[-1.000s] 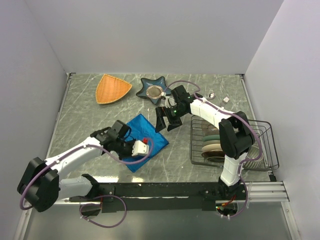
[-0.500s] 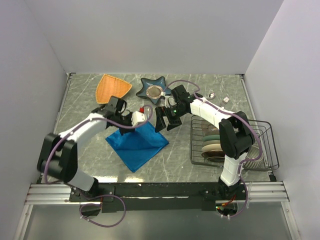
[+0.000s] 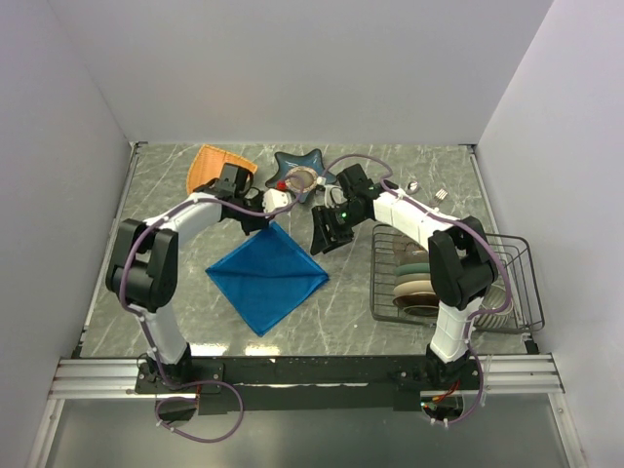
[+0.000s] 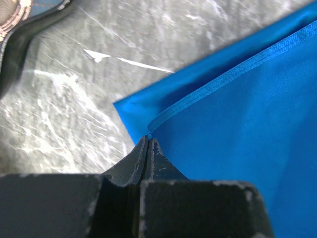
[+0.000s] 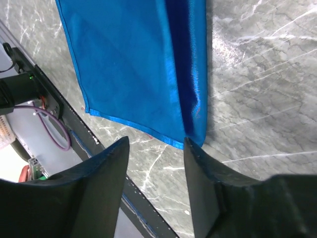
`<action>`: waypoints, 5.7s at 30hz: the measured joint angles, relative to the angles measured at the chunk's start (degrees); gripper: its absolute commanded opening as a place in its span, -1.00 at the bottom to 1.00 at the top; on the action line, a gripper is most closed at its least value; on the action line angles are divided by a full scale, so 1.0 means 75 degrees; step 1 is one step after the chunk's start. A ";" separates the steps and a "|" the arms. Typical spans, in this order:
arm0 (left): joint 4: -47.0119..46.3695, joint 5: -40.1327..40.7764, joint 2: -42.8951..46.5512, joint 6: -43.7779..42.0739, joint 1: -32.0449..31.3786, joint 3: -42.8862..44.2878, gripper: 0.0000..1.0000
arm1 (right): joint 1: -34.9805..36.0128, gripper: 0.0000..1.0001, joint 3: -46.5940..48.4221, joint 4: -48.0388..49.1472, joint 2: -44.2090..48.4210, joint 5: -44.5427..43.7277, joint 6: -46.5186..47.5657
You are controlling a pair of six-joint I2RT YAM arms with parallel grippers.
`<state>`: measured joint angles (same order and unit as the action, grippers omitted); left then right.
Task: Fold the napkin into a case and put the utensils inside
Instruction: Fold the square-folded napkin at the center of the board, then smooth out the upper triangle-folded napkin at the center of the board.
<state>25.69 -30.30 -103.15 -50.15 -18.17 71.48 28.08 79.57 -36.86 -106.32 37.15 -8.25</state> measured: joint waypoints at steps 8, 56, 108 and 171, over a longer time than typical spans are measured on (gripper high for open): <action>-0.0169 0.0020 -0.0487 -0.0023 0.0035 0.0391 -0.98 | -0.0015 -0.08 -0.0009 0.0032 0.0000 0.0099 -0.0111; -0.1166 -0.3153 0.2841 0.6225 0.2824 -0.1396 0.85 | 0.1195 0.67 -0.1306 0.3075 0.0848 0.0816 -0.1792; -0.1402 -0.5336 0.0650 0.8451 0.3448 -0.3244 0.62 | 0.0714 0.20 -0.2130 0.5473 -0.0455 0.2398 -0.4162; 0.2273 -0.0988 -0.0662 0.3800 0.3328 0.0525 0.36 | 0.0557 0.64 -0.0507 0.0586 -0.0927 -0.0157 -0.0154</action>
<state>42.74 -37.71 -108.12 -21.65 6.79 75.42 32.25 75.77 -32.47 -113.27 35.97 -9.41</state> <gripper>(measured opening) 0.706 0.789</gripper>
